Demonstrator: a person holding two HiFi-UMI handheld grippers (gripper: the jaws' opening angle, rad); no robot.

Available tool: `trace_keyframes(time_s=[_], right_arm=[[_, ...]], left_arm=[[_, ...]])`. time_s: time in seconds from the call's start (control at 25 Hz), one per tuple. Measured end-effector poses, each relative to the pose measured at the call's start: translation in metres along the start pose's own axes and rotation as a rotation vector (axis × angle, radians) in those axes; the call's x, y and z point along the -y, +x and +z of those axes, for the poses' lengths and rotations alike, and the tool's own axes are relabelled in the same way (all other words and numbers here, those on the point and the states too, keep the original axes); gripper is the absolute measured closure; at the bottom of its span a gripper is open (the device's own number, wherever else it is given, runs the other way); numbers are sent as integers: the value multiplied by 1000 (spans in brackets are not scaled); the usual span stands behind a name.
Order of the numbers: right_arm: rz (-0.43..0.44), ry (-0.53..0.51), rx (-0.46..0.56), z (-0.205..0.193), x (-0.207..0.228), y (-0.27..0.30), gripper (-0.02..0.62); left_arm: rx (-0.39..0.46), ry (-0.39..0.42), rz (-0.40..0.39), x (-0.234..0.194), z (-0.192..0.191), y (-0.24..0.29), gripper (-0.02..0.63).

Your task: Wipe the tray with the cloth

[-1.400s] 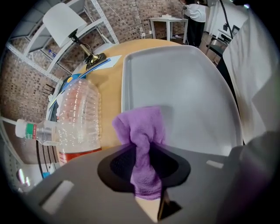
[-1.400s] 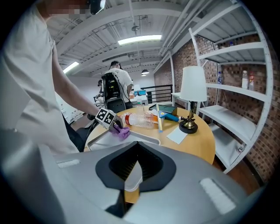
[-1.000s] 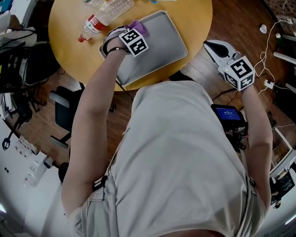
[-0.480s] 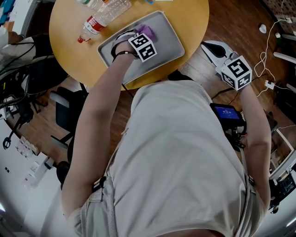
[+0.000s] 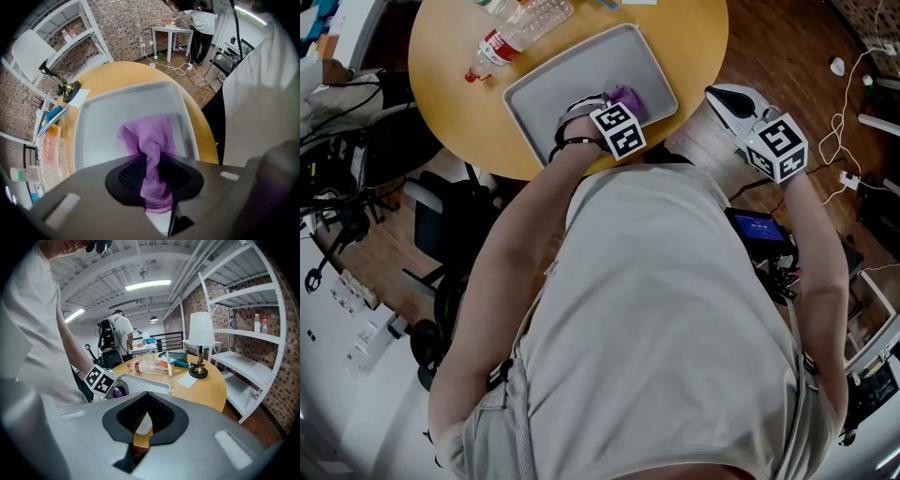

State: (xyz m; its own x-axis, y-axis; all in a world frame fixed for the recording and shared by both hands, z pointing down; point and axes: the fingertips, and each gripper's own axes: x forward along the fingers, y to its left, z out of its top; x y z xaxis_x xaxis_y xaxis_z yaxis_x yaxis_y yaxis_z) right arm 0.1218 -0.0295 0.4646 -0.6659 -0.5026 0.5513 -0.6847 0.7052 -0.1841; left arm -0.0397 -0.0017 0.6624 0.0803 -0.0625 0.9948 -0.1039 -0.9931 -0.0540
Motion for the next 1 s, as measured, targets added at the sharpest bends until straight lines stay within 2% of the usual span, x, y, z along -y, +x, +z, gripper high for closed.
trace_keyframes(time_s=[0.16,0.24,0.44,0.72,1.0], right_arm=[[2,5,0,-3,-3,-3,592],[3,10,-3,-5,-4,-5,592],[-12,24,-7,-11,0,-11,592],[-31,53,-5,-15,6,-6,592],[-37,76,-11,-21,7,-10,592]], left_arm=[[23,-75,-127,28,4,-5,517],[37,-75,-164,38,5,-7,517],[55,-16,-160,38,13,-6,515],[51,91,-165,32,44,3,514],[67,162,-153,26,81,3,512]])
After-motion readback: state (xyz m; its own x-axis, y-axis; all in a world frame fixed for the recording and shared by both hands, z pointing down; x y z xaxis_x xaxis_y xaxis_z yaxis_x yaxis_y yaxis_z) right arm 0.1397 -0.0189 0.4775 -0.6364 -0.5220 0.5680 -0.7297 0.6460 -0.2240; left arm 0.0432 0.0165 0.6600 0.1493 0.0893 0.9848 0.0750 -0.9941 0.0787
